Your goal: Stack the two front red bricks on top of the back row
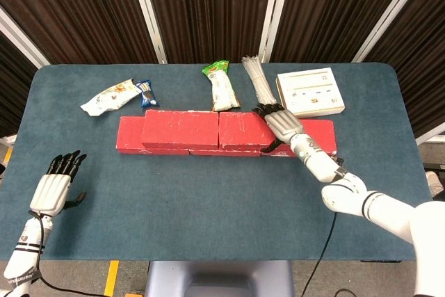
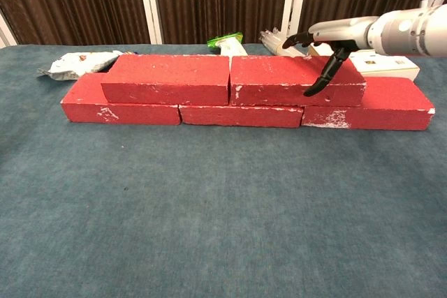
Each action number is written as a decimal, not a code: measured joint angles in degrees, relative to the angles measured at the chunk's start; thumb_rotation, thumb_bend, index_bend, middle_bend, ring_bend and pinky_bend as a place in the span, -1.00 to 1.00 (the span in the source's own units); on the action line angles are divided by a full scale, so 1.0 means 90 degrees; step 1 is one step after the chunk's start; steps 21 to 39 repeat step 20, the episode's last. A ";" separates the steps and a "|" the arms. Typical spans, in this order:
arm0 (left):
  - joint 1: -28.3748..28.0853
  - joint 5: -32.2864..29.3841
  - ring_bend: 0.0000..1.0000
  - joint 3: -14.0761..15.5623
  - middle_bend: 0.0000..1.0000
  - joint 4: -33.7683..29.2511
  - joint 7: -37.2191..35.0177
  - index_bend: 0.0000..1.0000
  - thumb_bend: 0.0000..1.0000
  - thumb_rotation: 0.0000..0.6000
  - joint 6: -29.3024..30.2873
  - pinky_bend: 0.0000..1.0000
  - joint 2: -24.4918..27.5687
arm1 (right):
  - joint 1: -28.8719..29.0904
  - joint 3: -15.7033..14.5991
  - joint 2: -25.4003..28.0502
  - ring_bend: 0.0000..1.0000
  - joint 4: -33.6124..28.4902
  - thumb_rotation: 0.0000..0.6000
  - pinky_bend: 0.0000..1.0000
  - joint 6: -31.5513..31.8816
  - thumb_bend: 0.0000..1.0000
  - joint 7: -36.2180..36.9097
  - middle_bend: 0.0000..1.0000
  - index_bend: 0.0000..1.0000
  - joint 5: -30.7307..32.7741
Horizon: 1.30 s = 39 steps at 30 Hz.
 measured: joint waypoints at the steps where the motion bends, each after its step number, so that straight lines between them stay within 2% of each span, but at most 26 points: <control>1: 0.0016 0.0018 -1.00 -0.0001 -1.00 -0.0023 0.0009 -1.00 -0.41 1.00 0.0057 -0.91 0.0010 | -0.0064 -0.0010 0.0063 -1.00 -0.0131 0.78 -0.88 0.0131 -0.91 -0.0042 -1.00 -1.00 -0.0002; 4: 0.0089 0.0084 -1.00 -0.0013 -1.00 -0.0114 0.0071 -1.00 -0.40 1.00 0.0320 -0.91 0.0043 | -0.0412 -0.0106 0.0276 -1.00 -0.0667 0.75 -0.98 0.0863 -0.90 -0.0239 -1.00 -1.00 -0.0115; 7: 0.0187 0.0193 -1.00 -0.0022 -1.00 -0.0239 0.0130 -1.00 -0.37 1.00 0.0659 -0.92 0.0077 | -0.0993 -0.0356 0.0451 -1.00 -0.1238 0.75 -1.00 0.2016 -0.90 -0.0592 -1.00 -1.00 -0.0378; 11: 0.0331 0.0366 -1.00 -0.0017 -1.00 -0.0408 0.0286 -1.00 -0.36 1.00 0.1074 -0.92 0.0113 | -0.2178 -0.0914 0.0522 -1.00 -0.1806 0.76 -1.00 0.4035 -0.91 -0.1246 -1.00 -1.00 -0.0862; 14: 0.0429 0.0492 -1.00 -0.0007 -1.00 -0.0508 0.0379 -1.00 -0.35 1.00 0.1322 -0.93 0.0141 | -0.3180 -0.1314 0.0474 -1.00 -0.1990 0.77 -1.00 0.5469 -0.91 -0.1609 -1.00 -1.00 -0.1275; 18: 0.0537 0.0598 -1.00 0.0001 -1.00 -0.0620 0.0444 -1.00 -0.34 1.00 0.1523 -0.93 0.0194 | -0.4249 -0.1694 0.0467 -1.00 -0.2183 0.76 -1.00 0.6777 -0.90 -0.1942 -1.00 -1.00 -0.2054; 20: 0.0553 0.0630 -1.00 0.0010 -1.00 -0.0655 0.0463 -1.00 -0.34 1.00 0.1552 -0.93 0.0209 | -0.4448 -0.1788 0.0496 -1.00 -0.2267 0.76 -1.00 0.7062 -0.91 -0.1955 -1.00 -1.00 -0.2313; 39: 0.0553 0.0630 -1.00 0.0010 -1.00 -0.0655 0.0463 -1.00 -0.34 1.00 0.1552 -0.93 0.0209 | -0.4448 -0.1788 0.0496 -1.00 -0.2267 0.76 -1.00 0.7062 -0.91 -0.1955 -1.00 -1.00 -0.2313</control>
